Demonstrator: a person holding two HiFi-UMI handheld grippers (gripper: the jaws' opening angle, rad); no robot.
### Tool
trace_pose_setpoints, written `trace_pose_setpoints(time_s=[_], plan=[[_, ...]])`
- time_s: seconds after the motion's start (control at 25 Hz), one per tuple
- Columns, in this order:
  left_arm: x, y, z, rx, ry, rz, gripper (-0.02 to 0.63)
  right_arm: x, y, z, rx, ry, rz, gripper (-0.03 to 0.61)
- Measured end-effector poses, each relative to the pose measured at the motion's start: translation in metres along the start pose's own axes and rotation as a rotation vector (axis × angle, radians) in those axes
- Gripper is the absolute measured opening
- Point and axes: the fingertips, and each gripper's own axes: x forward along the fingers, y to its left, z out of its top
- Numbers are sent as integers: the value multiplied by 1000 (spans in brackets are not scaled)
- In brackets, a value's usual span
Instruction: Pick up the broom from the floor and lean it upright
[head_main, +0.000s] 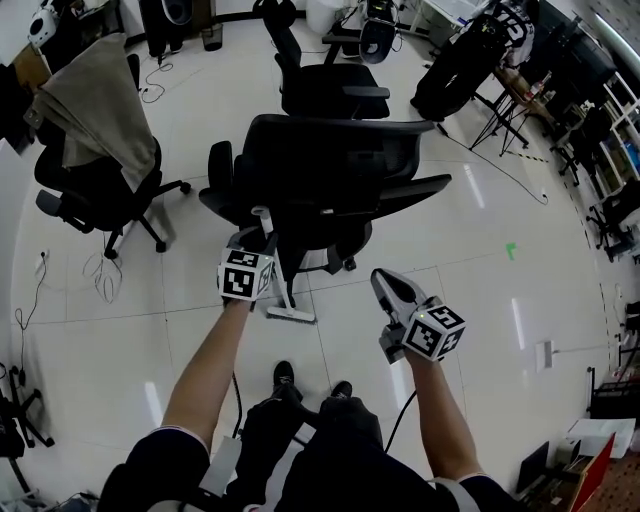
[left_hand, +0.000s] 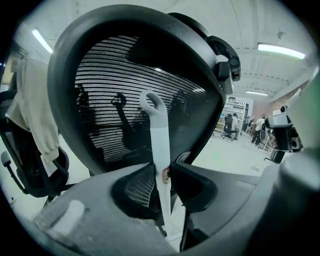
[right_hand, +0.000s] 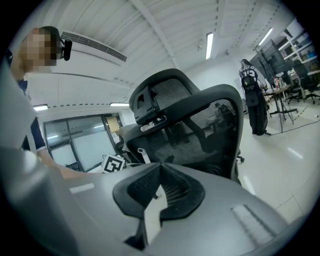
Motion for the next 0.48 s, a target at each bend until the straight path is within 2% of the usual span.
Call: trace_pose_setpoints(time_s=[0.2,0.48], plan=[[16,-2,5,63,11,12,112,1,-2,9,15,-18,36,6],[16,-3,4,54,39,97,158,-2,-12,17,35,-25,132,6]])
